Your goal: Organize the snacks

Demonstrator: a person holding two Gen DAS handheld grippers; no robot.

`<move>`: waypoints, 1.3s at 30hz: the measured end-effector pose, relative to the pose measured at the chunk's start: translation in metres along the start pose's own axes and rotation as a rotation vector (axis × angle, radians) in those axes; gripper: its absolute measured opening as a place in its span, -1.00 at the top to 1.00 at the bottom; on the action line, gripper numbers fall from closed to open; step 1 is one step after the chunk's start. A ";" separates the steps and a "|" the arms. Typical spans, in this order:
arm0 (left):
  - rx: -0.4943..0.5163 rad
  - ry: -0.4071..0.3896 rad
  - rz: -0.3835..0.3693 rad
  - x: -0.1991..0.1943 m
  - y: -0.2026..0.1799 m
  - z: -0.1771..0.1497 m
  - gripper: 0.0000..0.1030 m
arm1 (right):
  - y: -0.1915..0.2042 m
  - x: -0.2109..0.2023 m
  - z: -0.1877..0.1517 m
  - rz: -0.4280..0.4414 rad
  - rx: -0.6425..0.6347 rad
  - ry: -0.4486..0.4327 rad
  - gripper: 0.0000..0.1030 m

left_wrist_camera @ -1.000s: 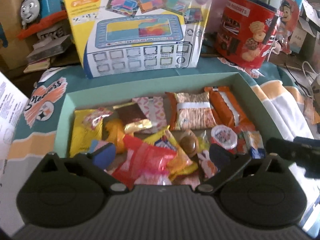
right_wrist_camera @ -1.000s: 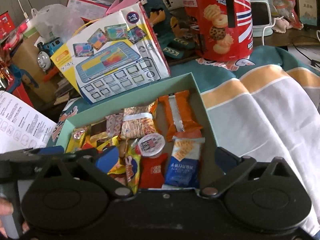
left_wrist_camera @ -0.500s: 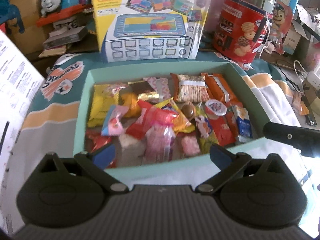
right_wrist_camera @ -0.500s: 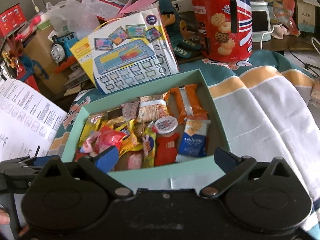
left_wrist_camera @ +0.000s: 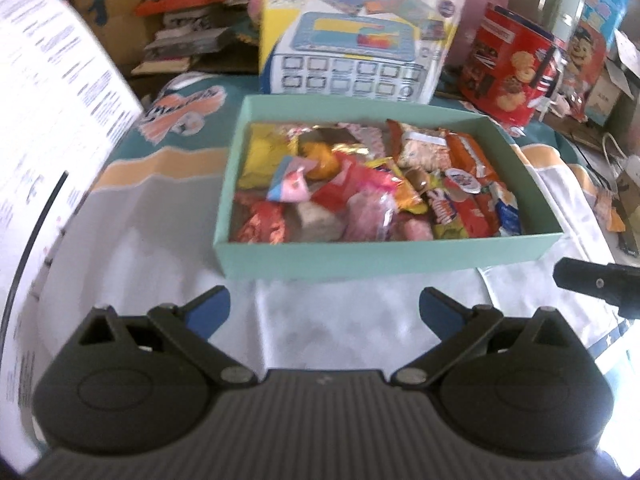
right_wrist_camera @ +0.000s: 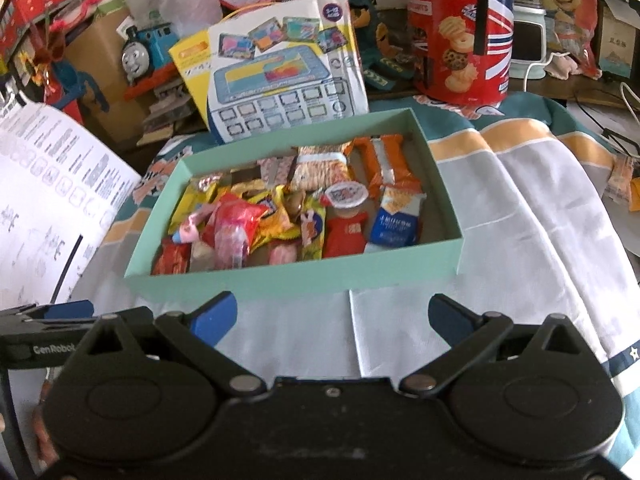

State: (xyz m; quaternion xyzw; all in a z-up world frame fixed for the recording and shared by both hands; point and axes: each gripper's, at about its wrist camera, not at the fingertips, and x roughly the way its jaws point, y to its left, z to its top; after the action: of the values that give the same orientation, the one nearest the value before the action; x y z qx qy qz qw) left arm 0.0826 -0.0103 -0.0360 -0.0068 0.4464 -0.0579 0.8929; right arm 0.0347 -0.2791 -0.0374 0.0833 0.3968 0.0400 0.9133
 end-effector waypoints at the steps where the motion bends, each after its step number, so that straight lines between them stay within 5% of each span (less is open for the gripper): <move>1: -0.013 0.006 0.006 -0.001 0.004 -0.003 -1.00 | 0.002 0.000 -0.002 -0.002 -0.006 0.005 -1.00; 12: -0.050 0.004 0.056 -0.006 0.025 -0.024 -1.00 | 0.011 0.008 -0.017 -0.017 -0.050 0.075 -1.00; 39: -0.035 0.038 0.100 0.006 0.023 -0.014 -1.00 | 0.011 0.021 -0.014 -0.041 -0.078 0.113 -1.00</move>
State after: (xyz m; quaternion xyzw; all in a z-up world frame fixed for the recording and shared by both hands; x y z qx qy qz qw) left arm 0.0772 0.0122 -0.0507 0.0009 0.4643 -0.0053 0.8857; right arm 0.0388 -0.2636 -0.0595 0.0369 0.4476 0.0414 0.8925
